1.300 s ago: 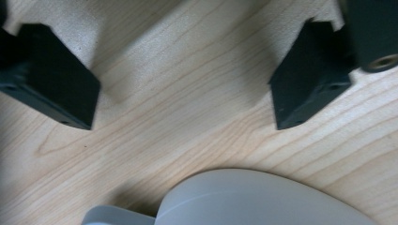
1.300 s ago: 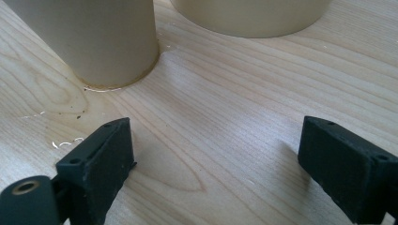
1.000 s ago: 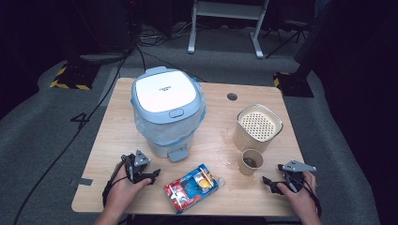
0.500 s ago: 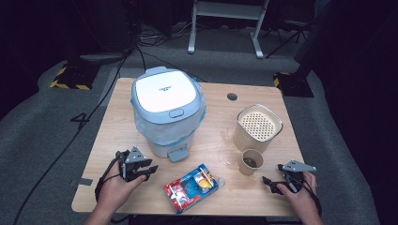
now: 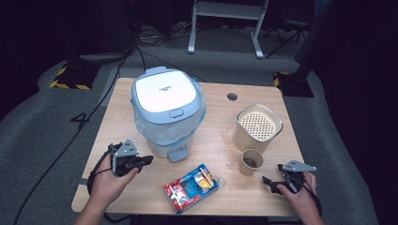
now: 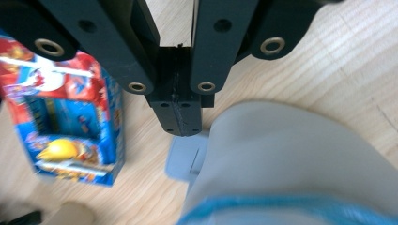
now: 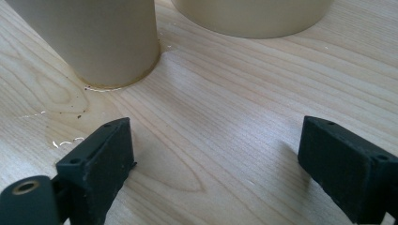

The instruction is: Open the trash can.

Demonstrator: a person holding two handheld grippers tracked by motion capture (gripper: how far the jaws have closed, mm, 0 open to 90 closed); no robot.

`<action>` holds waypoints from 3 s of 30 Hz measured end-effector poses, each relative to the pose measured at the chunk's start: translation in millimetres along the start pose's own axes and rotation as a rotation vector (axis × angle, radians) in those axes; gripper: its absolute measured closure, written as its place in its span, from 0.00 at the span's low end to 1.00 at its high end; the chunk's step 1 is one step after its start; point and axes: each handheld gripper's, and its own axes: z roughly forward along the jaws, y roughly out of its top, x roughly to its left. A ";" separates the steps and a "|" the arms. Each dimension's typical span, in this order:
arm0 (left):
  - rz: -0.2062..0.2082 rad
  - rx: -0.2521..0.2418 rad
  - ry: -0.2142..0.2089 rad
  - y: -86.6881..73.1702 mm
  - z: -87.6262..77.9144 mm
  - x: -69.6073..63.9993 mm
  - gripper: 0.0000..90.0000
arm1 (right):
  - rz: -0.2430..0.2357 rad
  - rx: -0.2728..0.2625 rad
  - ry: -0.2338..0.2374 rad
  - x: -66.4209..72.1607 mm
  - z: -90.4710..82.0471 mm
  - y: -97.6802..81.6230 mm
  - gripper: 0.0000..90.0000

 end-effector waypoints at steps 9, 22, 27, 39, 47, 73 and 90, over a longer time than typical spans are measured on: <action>-0.004 -0.137 -0.069 22.6 -26.3 5.0 1.00 | -0.001 0.000 0.000 -0.1 0.0 0.0 0.12; 0.060 -0.242 -0.133 58.1 -49.1 4.1 1.00 | 0.000 0.000 0.000 0.0 0.0 0.0 0.12; 0.053 -0.316 -0.193 72.1 -57.4 4.4 1.00 | 0.000 0.000 0.000 0.0 0.0 0.0 0.12; 0.052 -0.455 -0.321 98.2 -64.6 11.0 1.00 | 0.000 0.000 0.000 0.0 0.0 0.0 0.12; 0.033 -0.484 -0.355 120.3 -54.8 10.8 1.00 | 0.000 0.000 0.000 0.0 0.0 0.0 0.12; 0.101 -0.338 -0.187 149.1 -14.2 9.3 1.00 | 0.000 0.000 0.000 -0.1 0.0 0.0 0.12; 0.170 -0.257 -0.140 151.6 -12.0 2.5 1.00 | 0.001 0.000 -0.001 0.1 0.0 0.0 0.12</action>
